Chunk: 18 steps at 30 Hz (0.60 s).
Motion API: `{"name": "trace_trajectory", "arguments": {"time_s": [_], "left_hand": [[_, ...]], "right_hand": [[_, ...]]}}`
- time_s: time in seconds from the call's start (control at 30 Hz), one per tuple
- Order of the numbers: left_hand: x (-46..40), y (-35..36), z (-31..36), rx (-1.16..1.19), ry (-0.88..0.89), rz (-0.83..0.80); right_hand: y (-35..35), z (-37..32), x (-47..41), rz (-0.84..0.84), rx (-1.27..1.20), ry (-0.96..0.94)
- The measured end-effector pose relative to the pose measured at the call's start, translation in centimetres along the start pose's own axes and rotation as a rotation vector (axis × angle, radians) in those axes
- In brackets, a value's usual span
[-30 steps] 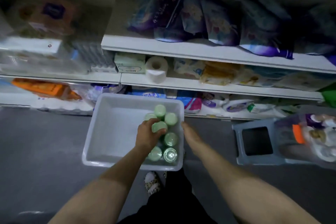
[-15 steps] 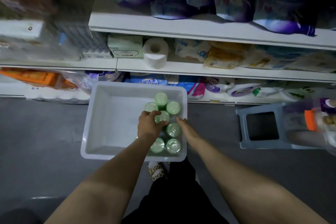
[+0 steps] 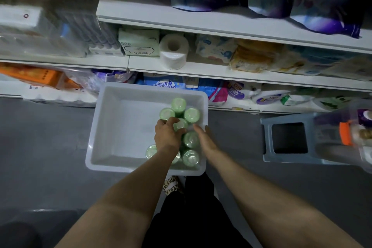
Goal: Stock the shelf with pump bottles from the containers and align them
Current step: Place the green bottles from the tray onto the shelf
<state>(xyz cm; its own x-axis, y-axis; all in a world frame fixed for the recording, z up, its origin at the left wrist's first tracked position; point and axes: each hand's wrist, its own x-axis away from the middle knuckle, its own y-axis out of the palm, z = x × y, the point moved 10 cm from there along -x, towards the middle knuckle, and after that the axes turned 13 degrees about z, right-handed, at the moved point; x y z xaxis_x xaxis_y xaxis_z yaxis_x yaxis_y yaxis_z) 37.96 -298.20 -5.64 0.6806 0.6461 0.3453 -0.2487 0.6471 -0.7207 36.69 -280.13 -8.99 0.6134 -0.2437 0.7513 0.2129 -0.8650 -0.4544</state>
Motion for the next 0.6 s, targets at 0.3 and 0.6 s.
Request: {"name": "trace_trajectory", "arguments": {"time_s": [0.3, 0.6], "left_hand": [[-0.6, -0.7, -0.6, 0.016, 0.039, -0.005], [-1.0, -3.6, 3.2, 0.094, 0.221, 0.005]], "right_hand": [[0.6, 0.5, 0.0, -0.025, 0.009, 0.005], [0.0, 0.2, 0.6, -0.079, -0.071, 0.035]]}}
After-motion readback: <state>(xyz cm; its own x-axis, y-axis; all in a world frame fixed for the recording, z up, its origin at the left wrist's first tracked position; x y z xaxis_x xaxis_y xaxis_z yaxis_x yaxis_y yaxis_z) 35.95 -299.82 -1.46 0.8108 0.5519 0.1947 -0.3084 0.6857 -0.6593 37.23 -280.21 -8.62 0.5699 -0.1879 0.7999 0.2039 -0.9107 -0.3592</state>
